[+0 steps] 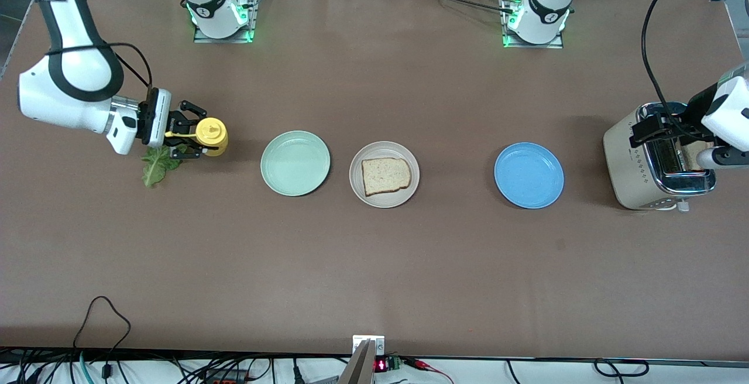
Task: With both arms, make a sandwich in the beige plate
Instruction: 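Set the yellow bottle back down beside the lettuce with the right gripper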
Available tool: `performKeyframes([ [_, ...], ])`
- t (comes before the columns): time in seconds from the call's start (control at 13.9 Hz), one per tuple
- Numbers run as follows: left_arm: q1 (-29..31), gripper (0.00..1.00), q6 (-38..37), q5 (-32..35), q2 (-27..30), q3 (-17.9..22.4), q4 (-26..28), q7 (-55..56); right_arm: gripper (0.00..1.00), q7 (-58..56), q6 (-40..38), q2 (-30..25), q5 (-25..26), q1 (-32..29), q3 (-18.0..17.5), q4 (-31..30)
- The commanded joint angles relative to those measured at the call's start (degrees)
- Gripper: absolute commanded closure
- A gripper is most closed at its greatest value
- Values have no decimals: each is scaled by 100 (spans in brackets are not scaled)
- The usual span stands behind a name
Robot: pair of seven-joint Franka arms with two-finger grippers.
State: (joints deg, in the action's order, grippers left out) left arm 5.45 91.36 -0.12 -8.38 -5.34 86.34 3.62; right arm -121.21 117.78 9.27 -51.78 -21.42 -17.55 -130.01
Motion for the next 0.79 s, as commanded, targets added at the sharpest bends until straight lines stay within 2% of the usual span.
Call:
performKeyframes([
  [0.0, 18, 0, -136, -23, 91, 15, -38, -151, 100, -1165, -27, 285, -508, -354, -126, -156],
  [0.29, 62, 0, -136, -23, 99, 15, -30, -143, 100, -2414, 17, 821, -947, -468, -126, -156],
  [0.72, 97, 0, -136, -23, 117, 24, -30, -134, 100, -3216, -10, 1560, -1317, -688, -126, -121],
])
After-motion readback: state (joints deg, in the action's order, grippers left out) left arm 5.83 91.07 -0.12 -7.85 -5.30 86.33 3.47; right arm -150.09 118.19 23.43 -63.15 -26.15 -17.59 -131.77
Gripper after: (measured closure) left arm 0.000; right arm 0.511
